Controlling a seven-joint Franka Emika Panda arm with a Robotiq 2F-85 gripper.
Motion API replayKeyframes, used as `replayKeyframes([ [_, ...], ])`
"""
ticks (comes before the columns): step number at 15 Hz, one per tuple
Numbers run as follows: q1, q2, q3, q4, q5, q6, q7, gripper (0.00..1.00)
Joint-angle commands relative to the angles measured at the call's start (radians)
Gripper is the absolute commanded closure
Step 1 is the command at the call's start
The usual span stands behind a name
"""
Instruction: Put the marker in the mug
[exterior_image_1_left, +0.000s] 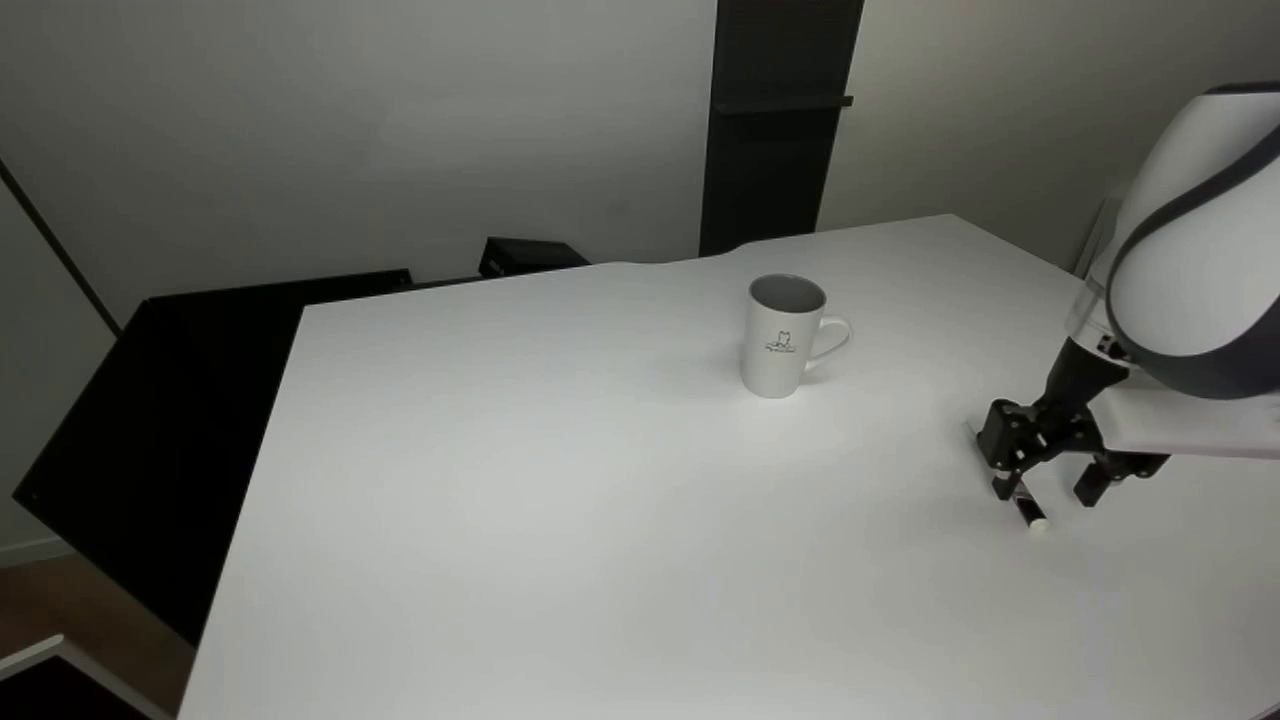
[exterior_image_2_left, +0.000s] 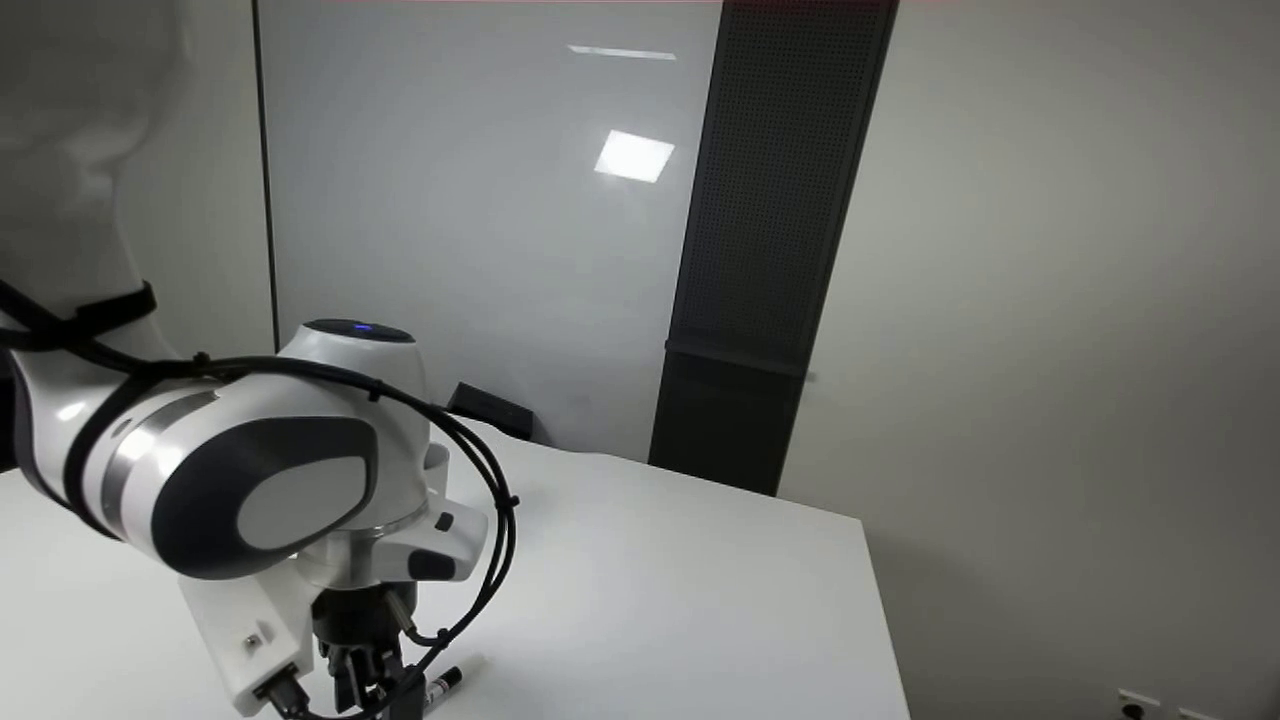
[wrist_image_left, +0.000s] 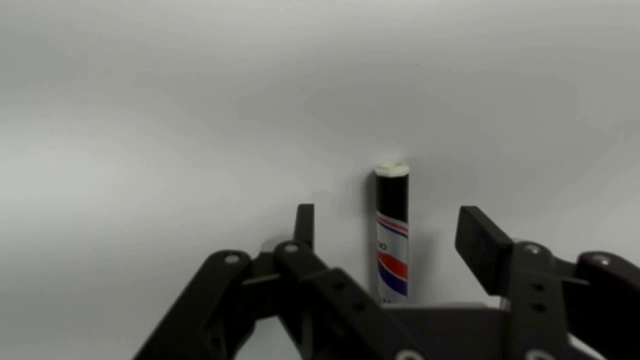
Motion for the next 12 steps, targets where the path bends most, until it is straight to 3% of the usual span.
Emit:
replayKeyframes([
  [1, -0.012, -0.009, 0.021, -0.006, 0.026, 0.026, -0.021, 0.51],
  [2, -0.008, -0.012, 0.022, -0.008, 0.03, 0.032, -0.015, 0.56],
  [3, -0.012, -0.011, 0.03, -0.007, 0.034, 0.033, -0.019, 0.14],
  [5, -0.034, 0.001, 0.062, -0.001, 0.058, 0.036, -0.035, 0.16],
  [8, -0.048, 0.019, 0.089, 0.009, 0.083, 0.034, -0.056, 0.02],
  [12, -0.041, 0.044, 0.079, 0.02, 0.081, 0.034, -0.058, 0.0],
])
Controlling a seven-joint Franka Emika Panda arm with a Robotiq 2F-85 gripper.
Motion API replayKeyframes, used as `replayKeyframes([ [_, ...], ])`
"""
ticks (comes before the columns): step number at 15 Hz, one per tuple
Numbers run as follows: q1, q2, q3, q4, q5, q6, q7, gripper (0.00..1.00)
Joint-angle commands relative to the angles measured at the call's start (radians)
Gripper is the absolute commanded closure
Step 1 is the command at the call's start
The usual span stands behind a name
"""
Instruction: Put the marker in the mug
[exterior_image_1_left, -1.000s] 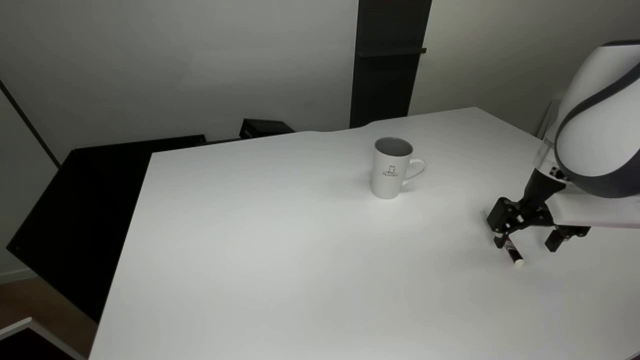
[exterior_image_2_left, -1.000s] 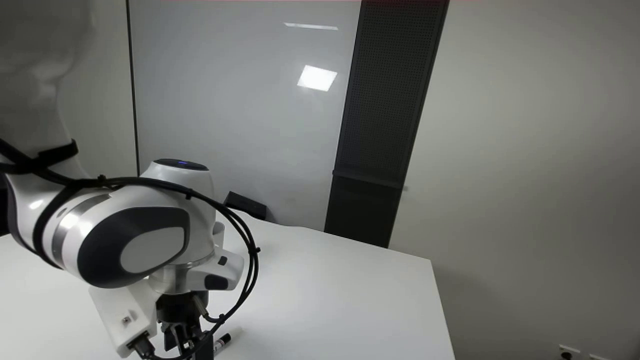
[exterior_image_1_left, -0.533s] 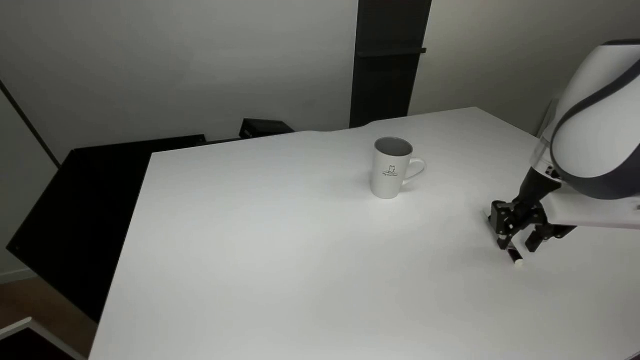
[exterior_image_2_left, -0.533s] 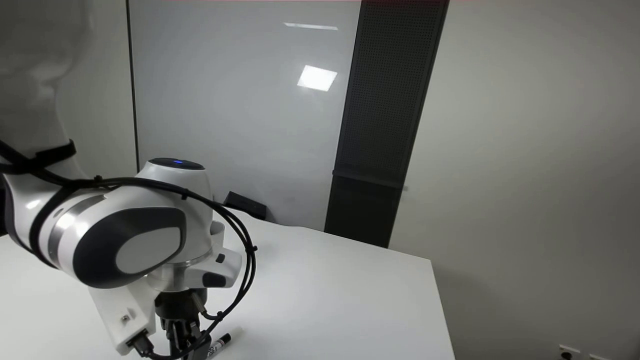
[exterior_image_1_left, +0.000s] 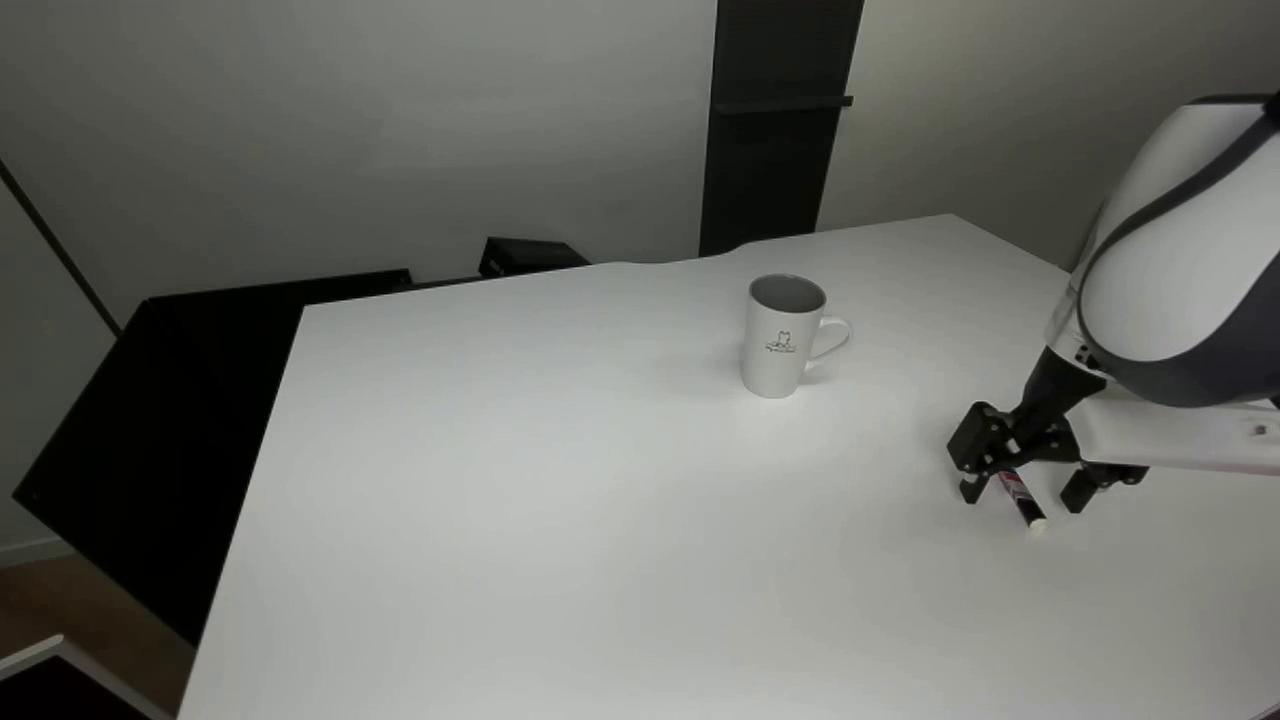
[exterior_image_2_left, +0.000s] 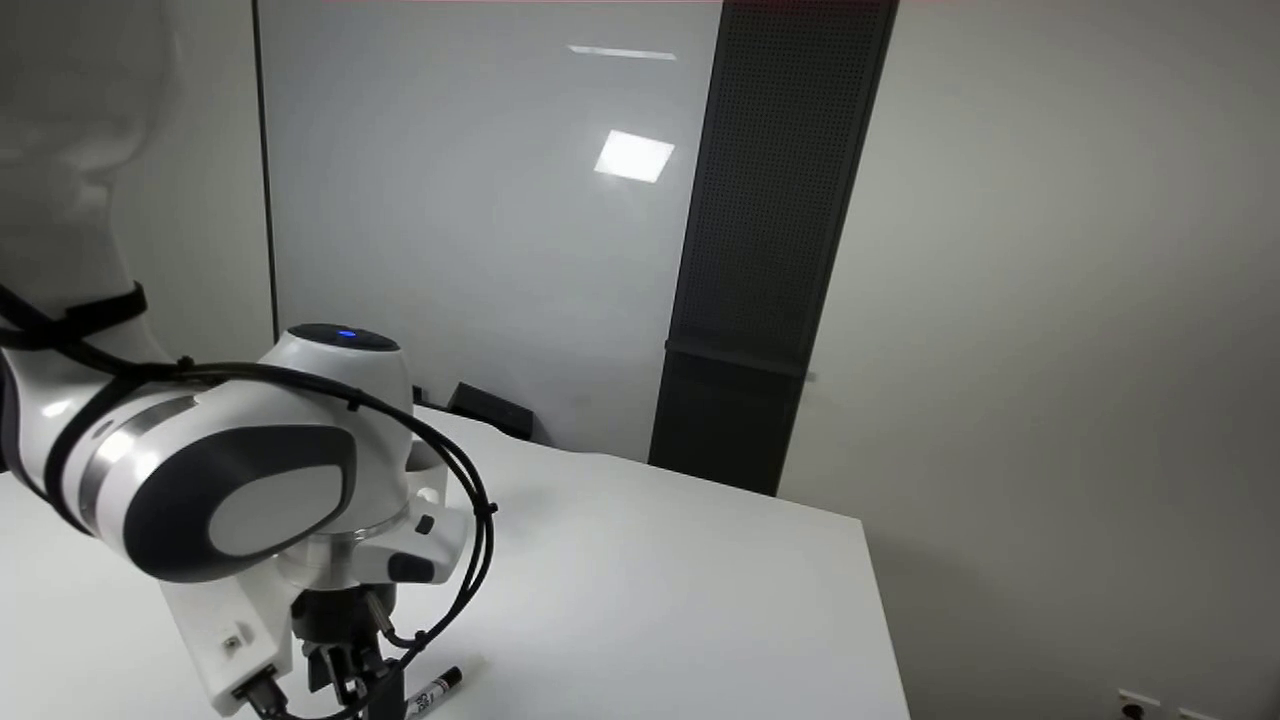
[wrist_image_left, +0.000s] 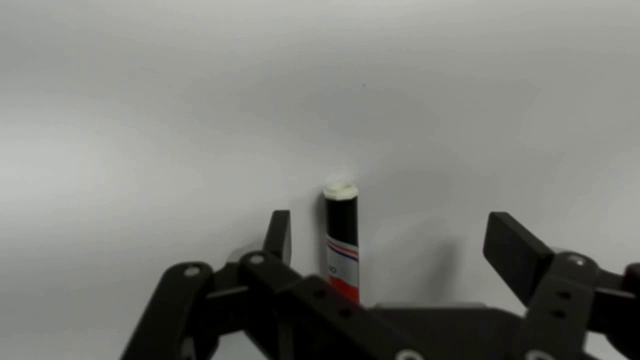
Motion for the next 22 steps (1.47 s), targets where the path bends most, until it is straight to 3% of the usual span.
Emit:
replayKeyframes([
  [1, -0.018, 0.031, 0.009, 0.023, 0.015, 0.005, -0.018, 0.0],
  [5, -0.009, 0.052, -0.009, 0.037, 0.005, 0.008, -0.013, 0.0],
  [6, -0.01, 0.054, -0.009, 0.039, 0.004, 0.009, -0.016, 0.25],
  [7, -0.007, 0.057, -0.013, 0.04, 0.001, 0.014, -0.017, 0.25],
  [14, 0.016, 0.059, -0.051, 0.062, -0.008, -0.001, 0.006, 0.69],
  [17, 0.153, 0.086, -0.211, 0.101, -0.083, -0.079, 0.116, 0.86],
  [19, 0.202, 0.082, -0.271, 0.131, -0.12, -0.168, 0.177, 0.96],
  [22, 0.216, 0.045, -0.288, 0.202, -0.148, -0.373, 0.25, 0.93],
])
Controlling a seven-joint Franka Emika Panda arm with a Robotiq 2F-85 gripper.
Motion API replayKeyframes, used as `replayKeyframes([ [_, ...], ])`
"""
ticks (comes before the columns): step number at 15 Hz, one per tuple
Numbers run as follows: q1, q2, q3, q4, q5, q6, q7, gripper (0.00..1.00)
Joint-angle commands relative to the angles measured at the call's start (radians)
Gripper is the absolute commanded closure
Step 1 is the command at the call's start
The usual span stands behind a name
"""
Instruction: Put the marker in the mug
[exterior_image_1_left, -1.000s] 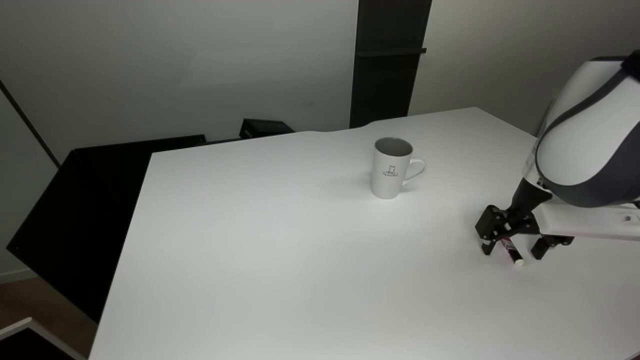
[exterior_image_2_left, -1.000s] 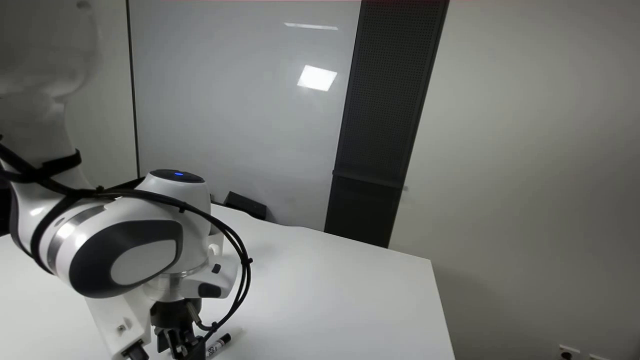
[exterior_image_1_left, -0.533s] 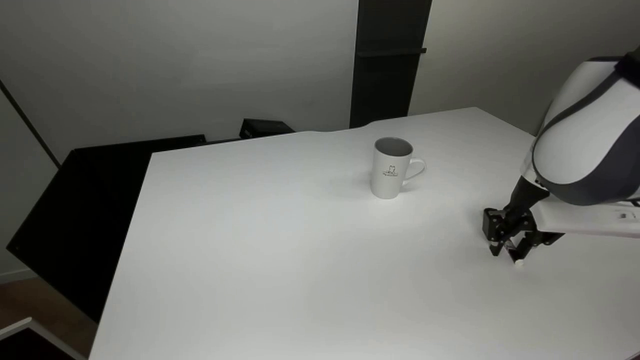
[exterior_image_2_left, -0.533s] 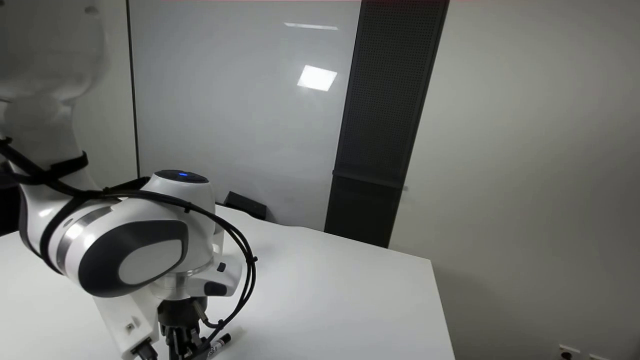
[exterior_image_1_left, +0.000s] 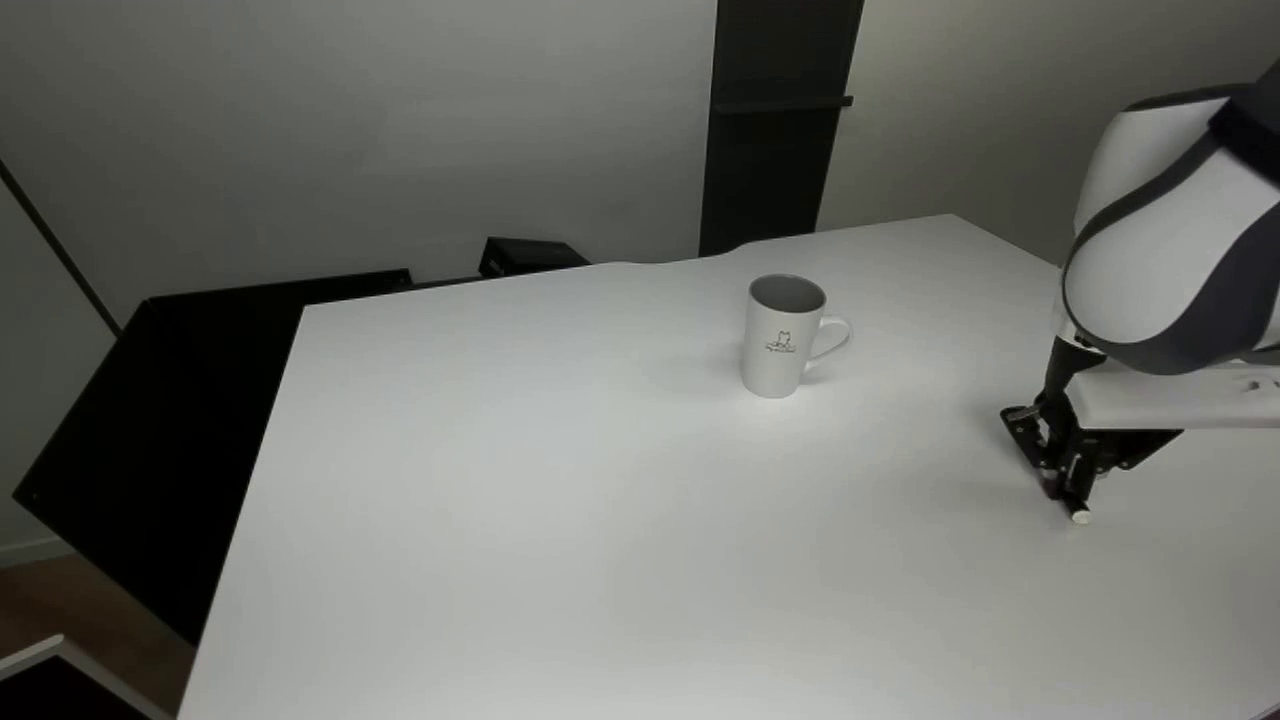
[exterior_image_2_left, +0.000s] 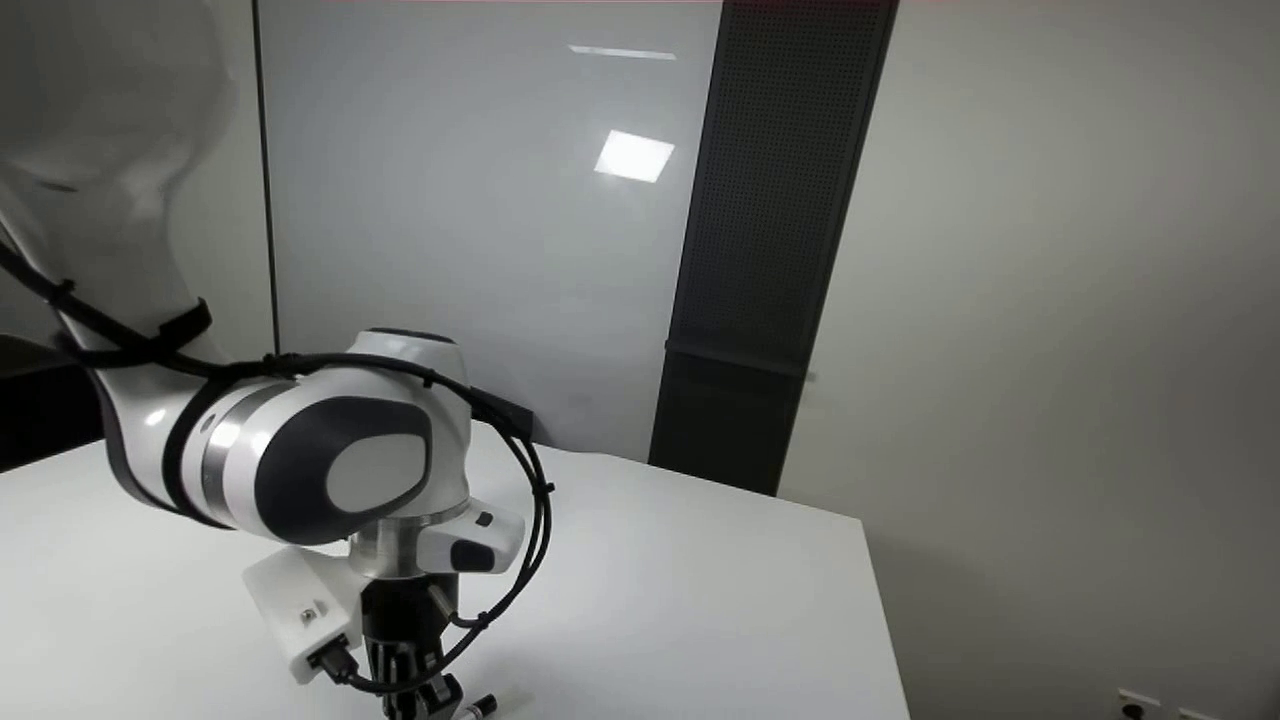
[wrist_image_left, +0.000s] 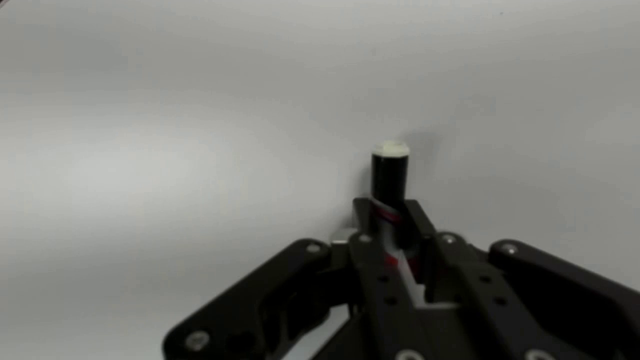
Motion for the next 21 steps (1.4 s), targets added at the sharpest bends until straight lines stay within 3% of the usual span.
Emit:
replayKeyframes([
  [1, 0.012, -0.036, -0.01, 0.102, -0.037, -0.236, 0.112, 0.93],
  [7, -0.051, -0.157, 0.079, 0.235, 0.019, -0.571, 0.181, 0.93],
  [10, -0.118, -0.191, 0.124, 0.334, 0.137, -0.771, 0.177, 0.93],
  [14, -0.219, -0.182, 0.131, 0.481, 0.279, -1.001, 0.167, 0.93],
  [18, -0.309, -0.136, 0.128, 0.587, 0.453, -1.116, 0.18, 0.93],
  [21, -0.356, -0.092, 0.131, 0.624, 0.609, -1.119, 0.204, 0.93],
])
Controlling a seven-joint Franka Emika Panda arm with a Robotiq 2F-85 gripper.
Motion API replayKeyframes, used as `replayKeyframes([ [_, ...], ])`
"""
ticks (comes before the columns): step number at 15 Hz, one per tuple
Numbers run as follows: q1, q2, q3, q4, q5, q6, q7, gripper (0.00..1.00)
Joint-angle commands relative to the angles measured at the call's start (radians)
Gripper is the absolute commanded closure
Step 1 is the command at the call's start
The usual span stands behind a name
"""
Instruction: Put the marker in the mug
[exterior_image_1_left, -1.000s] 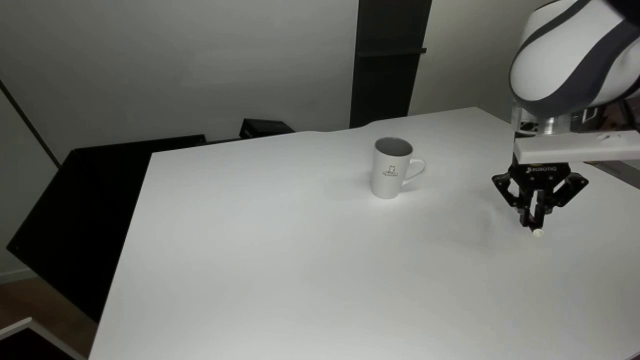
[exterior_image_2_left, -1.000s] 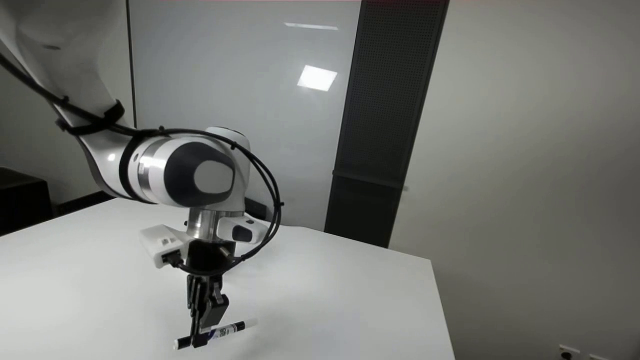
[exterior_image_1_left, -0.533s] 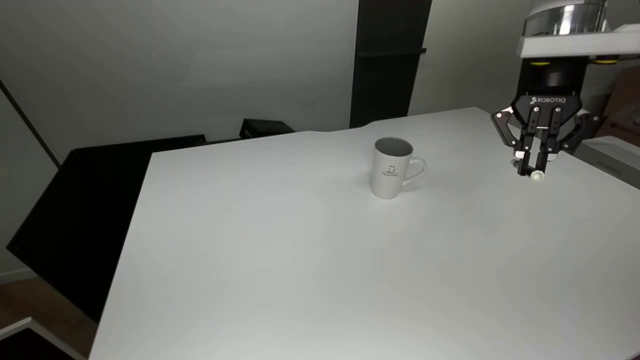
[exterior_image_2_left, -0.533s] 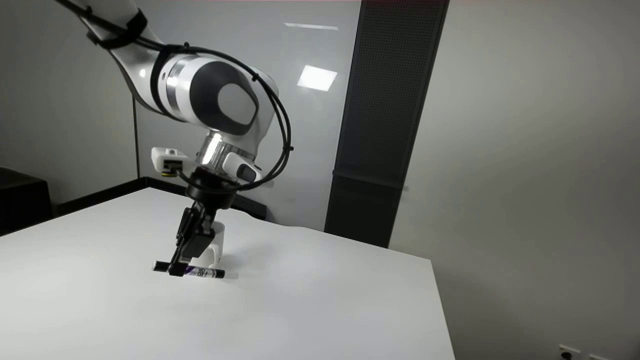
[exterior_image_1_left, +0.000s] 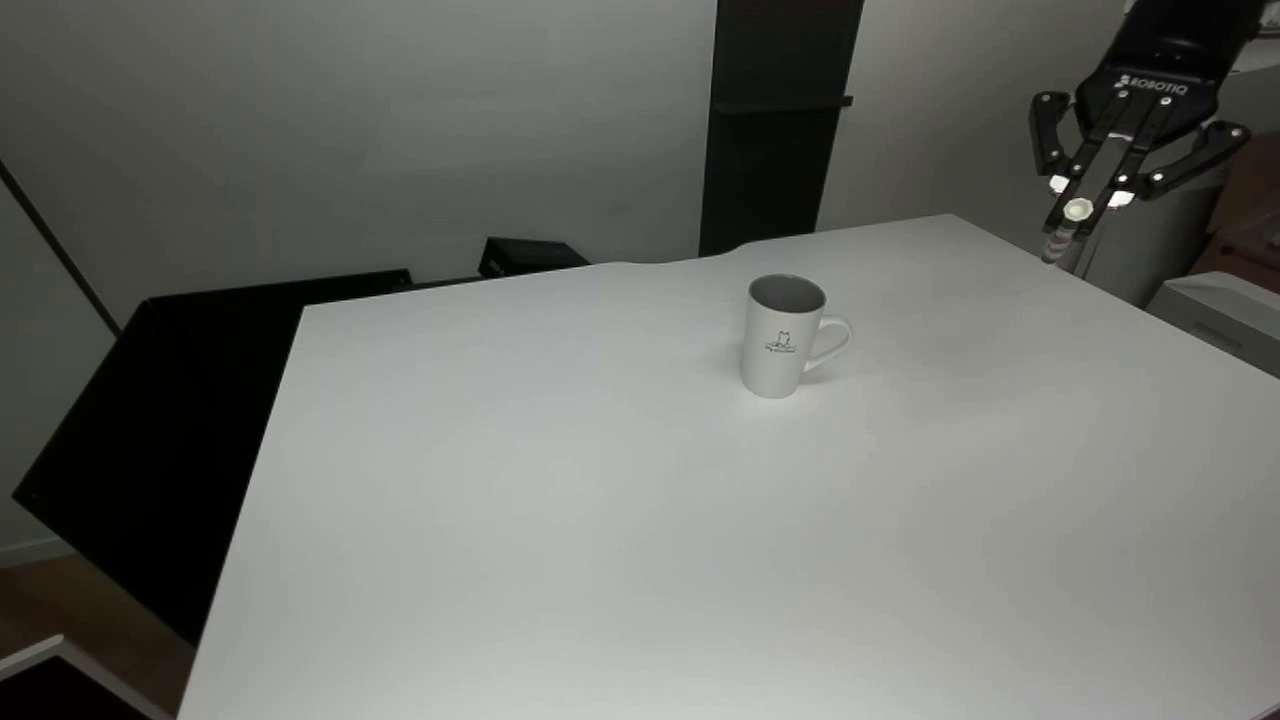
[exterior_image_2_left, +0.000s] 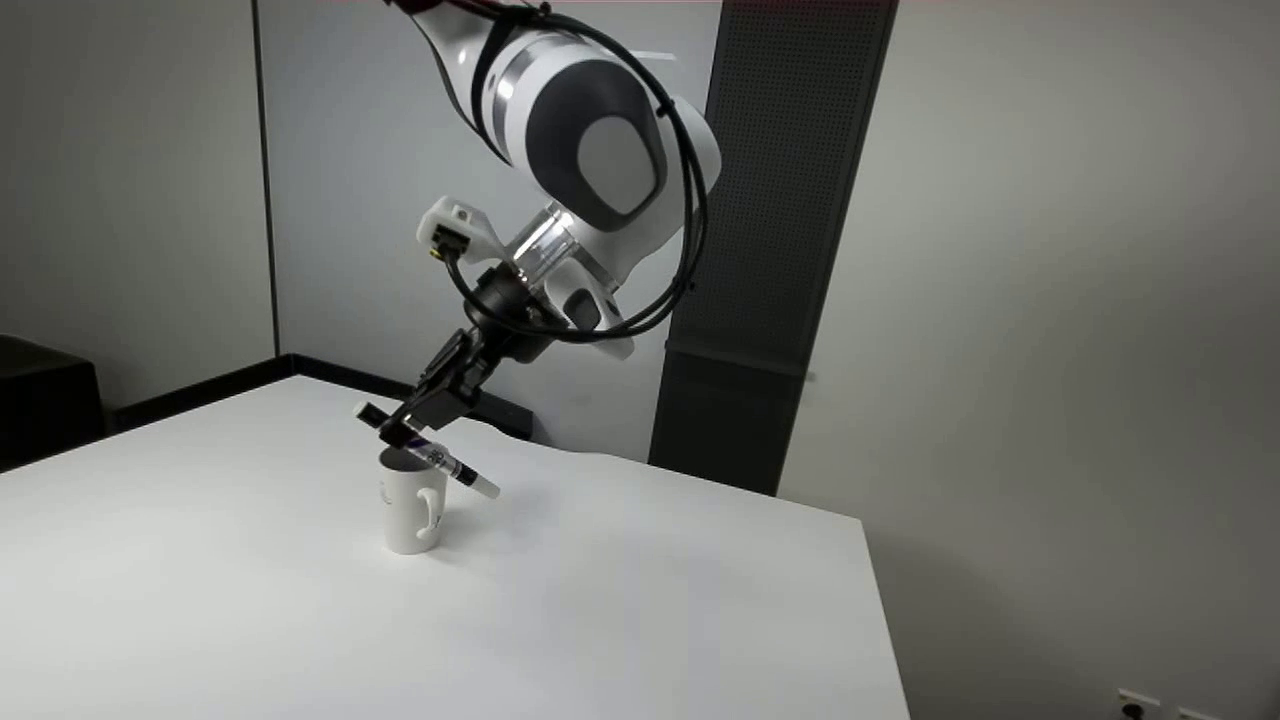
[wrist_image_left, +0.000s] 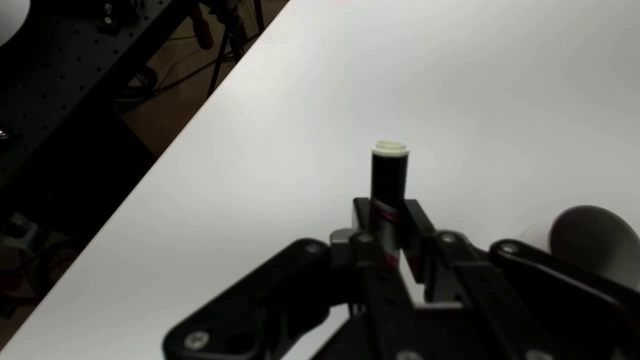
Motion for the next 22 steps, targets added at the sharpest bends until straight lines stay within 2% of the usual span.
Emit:
replayKeyframes([
  [1, -0.051, 0.082, 0.019, 0.086, 0.172, -0.023, 0.066, 0.93],
  [5, -0.05, 0.128, 0.031, 0.091, 0.39, 0.056, 0.094, 0.93],
  [10, -0.011, 0.151, 0.064, 0.078, 0.554, 0.16, 0.097, 0.93],
  [16, 0.044, 0.186, 0.101, 0.068, 0.622, 0.239, 0.073, 0.93],
  [22, 0.061, 0.218, 0.124, 0.057, 0.668, 0.282, 0.026, 0.93],
])
